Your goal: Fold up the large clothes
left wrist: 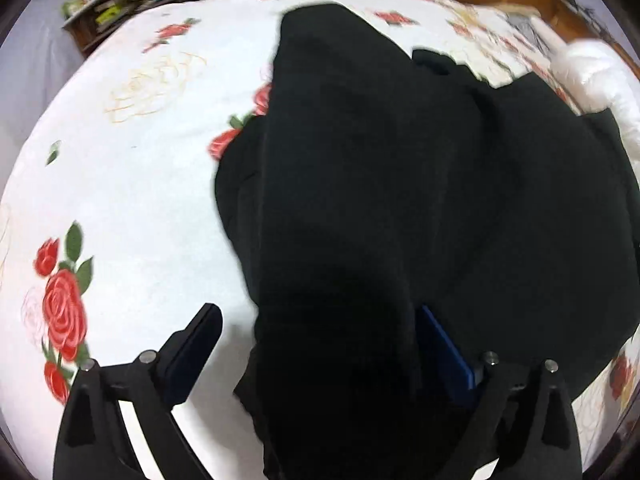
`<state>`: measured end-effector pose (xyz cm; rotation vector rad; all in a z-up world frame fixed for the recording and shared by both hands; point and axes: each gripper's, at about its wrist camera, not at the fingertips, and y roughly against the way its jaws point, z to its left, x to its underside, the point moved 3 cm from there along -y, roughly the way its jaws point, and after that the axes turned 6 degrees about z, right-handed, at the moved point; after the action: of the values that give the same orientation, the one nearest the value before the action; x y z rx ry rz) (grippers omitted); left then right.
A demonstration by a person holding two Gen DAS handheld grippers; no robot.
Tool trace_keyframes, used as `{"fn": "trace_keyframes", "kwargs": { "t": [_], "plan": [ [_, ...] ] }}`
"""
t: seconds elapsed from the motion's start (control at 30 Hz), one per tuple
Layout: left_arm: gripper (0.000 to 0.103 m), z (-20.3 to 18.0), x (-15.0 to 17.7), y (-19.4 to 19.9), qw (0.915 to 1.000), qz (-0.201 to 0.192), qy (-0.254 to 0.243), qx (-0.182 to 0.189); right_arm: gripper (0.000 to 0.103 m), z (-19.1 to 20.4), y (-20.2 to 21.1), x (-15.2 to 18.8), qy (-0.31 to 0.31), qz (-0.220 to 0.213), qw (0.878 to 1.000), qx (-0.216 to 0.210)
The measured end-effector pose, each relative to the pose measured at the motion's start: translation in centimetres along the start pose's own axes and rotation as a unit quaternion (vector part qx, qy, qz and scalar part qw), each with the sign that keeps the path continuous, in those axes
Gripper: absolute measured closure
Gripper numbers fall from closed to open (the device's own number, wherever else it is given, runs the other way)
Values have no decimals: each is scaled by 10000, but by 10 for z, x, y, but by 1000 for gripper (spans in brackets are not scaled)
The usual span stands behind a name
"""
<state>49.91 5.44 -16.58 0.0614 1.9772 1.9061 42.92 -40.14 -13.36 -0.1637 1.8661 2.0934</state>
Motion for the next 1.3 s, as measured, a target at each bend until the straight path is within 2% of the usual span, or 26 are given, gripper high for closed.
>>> {"fn": "trace_keyframes", "kwargs": {
  "t": [0.07, 0.13, 0.27, 0.33, 0.37, 0.43, 0.47, 0.5, 0.53, 0.6, 0.77, 0.9, 1.03, 1.13, 1.17, 1.2, 1.3],
  "plan": [
    [0, -7, -3, -21, 9992, 373, -111, 79, 13, 2, -8, -2, 69, 118, 9998, -141],
    [0, -11, -5, -38, 9970, 692, -46, 340, 11, 2, -18, -3, 104, 321, 9991, -274],
    [2, -15, -11, -46, 9958, 817, 2, 402, 11, 2, -27, -5, 162, 529, 9979, -348],
    [25, -27, -13, -41, 9963, 776, -169, 321, 12, 6, -32, -4, 151, 649, 9970, -384],
    [31, -36, -14, -37, 9967, 739, -276, 192, 16, 8, -34, -6, 136, 684, 9967, -405],
    [52, -49, -17, -30, 9969, 677, -405, 9, 32, 13, -30, -5, 86, 590, 9975, -386],
    [56, -53, -18, -25, 9973, 634, -364, -99, 45, 20, -24, -4, 172, 442, 9985, -275],
    [65, -56, -18, -18, 9979, 559, -292, -137, 53, 26, -19, -3, 283, 322, 9990, -122],
    [70, -58, -18, -11, 9985, 440, -287, -155, 56, 35, -13, 0, 429, 207, 9988, 80],
    [74, -60, -16, 8, 9996, 197, -189, -68, 65, 38, -3, 3, 432, 85, 9989, 148],
    [77, -73, -13, 63, 9987, -487, -82, 88, 70, 36, 44, 14, 291, -555, 9980, 26],
    [77, -87, -10, 96, 9962, -852, -67, 170, 71, 43, 86, 19, 363, -1083, 9934, -71],
    [77, -82, -4, 120, 9923, -1197, 122, 295, 72, 47, 125, 24, 372, -1549, 9871, -133],
    [77, -86, 2, 138, 9899, -1330, 259, 419, 72, 45, 149, 28, 390, -1716, 9841, -246],
    [77, -85, 4, 147, 9895, -1389, 197, 345, 72, 44, 154, 31, 417, -1748, 9834, -260],
    [77, -105, 12, 149, 9892, -1422, 144, 311, 72, 44, 160, 35, 434, -1772, 9828, -271],
    [77, -108, 28, 161, 9875, -1538, 134, 314, 72, 57, 170, 40, 519, -1888, 9803, -249]
  ]
}}
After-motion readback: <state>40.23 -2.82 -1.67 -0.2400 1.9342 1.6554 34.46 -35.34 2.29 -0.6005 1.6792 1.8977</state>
